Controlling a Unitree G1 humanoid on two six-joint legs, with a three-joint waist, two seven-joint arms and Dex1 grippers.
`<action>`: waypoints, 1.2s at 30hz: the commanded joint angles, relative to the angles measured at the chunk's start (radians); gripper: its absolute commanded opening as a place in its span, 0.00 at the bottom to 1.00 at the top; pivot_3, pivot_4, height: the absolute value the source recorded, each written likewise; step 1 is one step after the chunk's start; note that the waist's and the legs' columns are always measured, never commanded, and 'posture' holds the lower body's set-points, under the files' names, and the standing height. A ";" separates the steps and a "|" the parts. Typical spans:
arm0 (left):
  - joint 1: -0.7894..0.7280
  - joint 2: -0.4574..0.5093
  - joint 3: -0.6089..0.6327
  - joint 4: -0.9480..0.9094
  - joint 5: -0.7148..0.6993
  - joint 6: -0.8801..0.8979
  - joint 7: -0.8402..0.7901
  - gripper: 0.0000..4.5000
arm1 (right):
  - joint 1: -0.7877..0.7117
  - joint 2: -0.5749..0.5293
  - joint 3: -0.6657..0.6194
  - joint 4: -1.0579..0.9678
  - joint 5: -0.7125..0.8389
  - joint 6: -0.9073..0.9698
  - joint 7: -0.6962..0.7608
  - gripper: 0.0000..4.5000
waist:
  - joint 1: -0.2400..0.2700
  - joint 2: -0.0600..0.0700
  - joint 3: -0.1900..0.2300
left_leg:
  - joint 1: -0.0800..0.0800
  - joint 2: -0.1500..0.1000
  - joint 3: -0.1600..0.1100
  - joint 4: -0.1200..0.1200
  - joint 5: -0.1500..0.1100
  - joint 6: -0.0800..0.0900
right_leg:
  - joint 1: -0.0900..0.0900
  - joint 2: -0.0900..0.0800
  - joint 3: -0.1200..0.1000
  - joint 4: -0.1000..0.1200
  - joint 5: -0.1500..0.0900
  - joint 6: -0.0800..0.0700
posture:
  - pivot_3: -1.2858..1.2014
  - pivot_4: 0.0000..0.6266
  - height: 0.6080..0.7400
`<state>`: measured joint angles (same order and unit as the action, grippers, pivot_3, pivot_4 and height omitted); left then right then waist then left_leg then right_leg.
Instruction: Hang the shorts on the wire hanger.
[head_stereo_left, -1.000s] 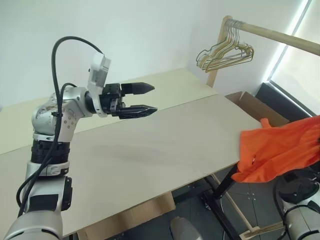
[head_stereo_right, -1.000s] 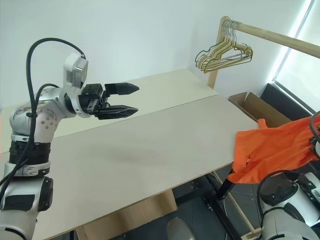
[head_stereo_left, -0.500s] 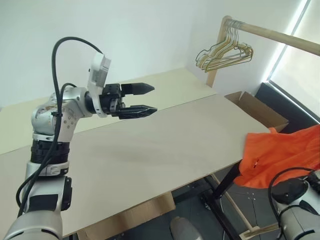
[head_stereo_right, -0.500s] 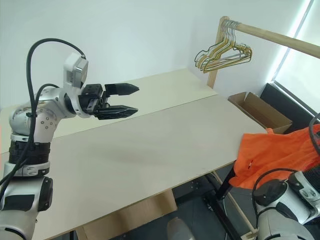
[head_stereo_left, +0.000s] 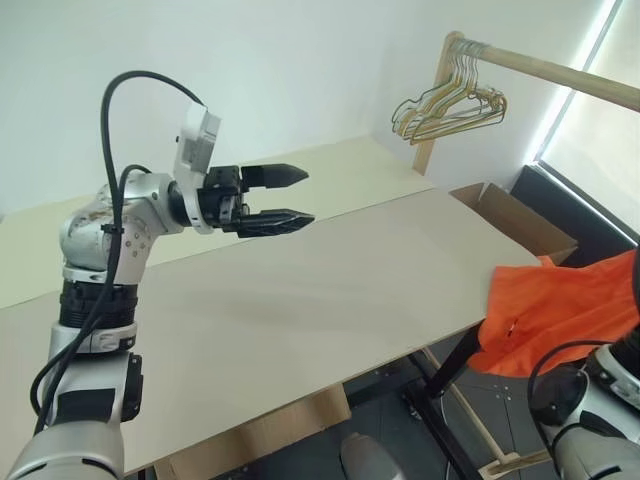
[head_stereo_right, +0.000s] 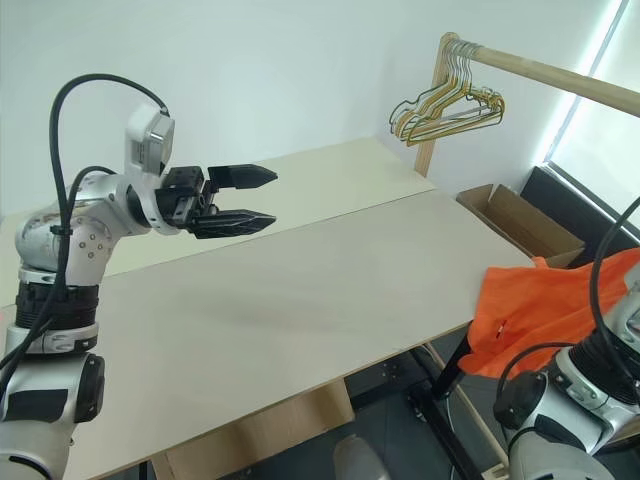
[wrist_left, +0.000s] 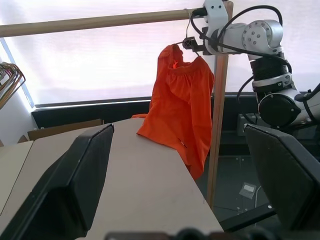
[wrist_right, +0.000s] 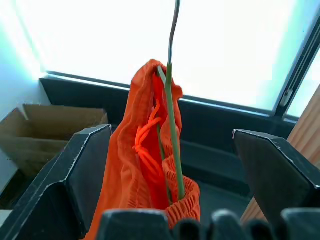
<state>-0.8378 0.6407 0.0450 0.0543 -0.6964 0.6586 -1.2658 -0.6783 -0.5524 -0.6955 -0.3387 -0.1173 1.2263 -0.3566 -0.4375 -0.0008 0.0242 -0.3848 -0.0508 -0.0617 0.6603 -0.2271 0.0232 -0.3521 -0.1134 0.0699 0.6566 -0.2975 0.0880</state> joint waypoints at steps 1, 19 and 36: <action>-0.002 0.015 0.032 -0.022 -0.007 -0.006 0.010 1.00 | 0.035 -0.024 0.100 -0.077 -0.059 -0.163 -0.010 0.99 | 0.000 0.000 0.000 | 0.000 0.000 0.000 0.000 0.000 0.000 | 0.000 0.000 0.000 0.000 0.000 0.000 | 0.35 0.00 1.00; 0.207 -0.001 0.224 -0.279 -0.083 -0.008 0.298 1.00 | 0.080 -0.030 0.458 -0.052 0.341 -0.734 0.689 0.99 | 0.037 -0.004 0.002 | 0.001 0.000 0.000 -0.001 0.000 0.000 | 0.001 0.000 0.000 -0.001 -0.001 0.002 | 0.42 0.00 1.00; 0.654 0.229 0.265 -0.556 0.016 -0.021 0.324 1.00 | 0.216 -0.202 0.695 -0.009 0.539 -0.765 1.314 0.99 | 0.313 -0.005 0.004 | -0.003 0.000 -0.001 -0.001 -0.002 0.000 | -0.005 0.000 -0.001 -0.007 0.002 -0.003 | 0.50 0.00 1.00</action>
<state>-0.1954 0.8508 0.2849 -0.4498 -0.6919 0.6701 -0.9346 -0.4632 -0.7611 0.0074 -0.3301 0.4298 0.4998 0.9603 -0.1247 -0.0056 0.0284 -0.3879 -0.0505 -0.0625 0.6593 -0.2289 0.0230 -0.3599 -0.1137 0.0689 0.6492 -0.2957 0.0851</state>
